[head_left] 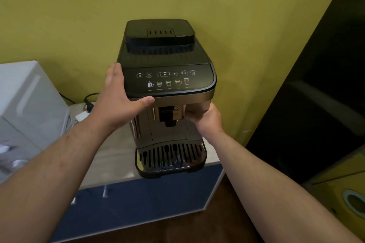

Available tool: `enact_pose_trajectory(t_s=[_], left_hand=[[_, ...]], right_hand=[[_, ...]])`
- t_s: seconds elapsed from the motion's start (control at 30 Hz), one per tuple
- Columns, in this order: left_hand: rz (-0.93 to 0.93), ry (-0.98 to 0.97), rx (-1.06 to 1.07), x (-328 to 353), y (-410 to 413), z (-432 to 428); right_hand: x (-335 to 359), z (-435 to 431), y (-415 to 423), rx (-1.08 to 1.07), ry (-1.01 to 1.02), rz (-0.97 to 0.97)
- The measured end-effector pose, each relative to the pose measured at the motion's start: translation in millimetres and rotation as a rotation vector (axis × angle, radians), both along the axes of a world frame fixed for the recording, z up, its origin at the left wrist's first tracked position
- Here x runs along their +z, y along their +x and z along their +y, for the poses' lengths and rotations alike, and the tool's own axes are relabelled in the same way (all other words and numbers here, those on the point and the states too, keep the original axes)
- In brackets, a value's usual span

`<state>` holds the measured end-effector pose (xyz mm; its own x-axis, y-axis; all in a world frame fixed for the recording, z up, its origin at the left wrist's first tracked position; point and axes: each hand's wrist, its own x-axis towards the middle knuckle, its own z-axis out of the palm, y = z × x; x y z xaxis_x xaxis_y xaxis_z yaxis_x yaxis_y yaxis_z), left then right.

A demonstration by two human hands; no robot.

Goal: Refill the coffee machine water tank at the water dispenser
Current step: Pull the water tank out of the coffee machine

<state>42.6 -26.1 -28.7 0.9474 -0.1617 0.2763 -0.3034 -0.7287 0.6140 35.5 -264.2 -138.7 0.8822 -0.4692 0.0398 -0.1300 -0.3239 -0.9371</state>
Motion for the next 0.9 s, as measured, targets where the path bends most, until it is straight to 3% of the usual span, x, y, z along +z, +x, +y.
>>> enact_pose_trajectory(t_s=[0.27, 0.7, 0.9], left_hand=[[0.007, -0.006, -0.002, 1.8, -0.8, -1.5], [0.015, -0.017, 0.001, 1.5, -1.4, -2.4], [0.008, -0.023, 0.006, 1.2, -1.1, -2.3]], right_hand=[[0.8, 4.1, -9.5, -0.035, -0.005, -0.011], [-8.7, 26.9, -38.4, -0.127, 0.205, -0.047], [-7.2, 26.7, -36.8, -0.149, 0.163, -0.032]])
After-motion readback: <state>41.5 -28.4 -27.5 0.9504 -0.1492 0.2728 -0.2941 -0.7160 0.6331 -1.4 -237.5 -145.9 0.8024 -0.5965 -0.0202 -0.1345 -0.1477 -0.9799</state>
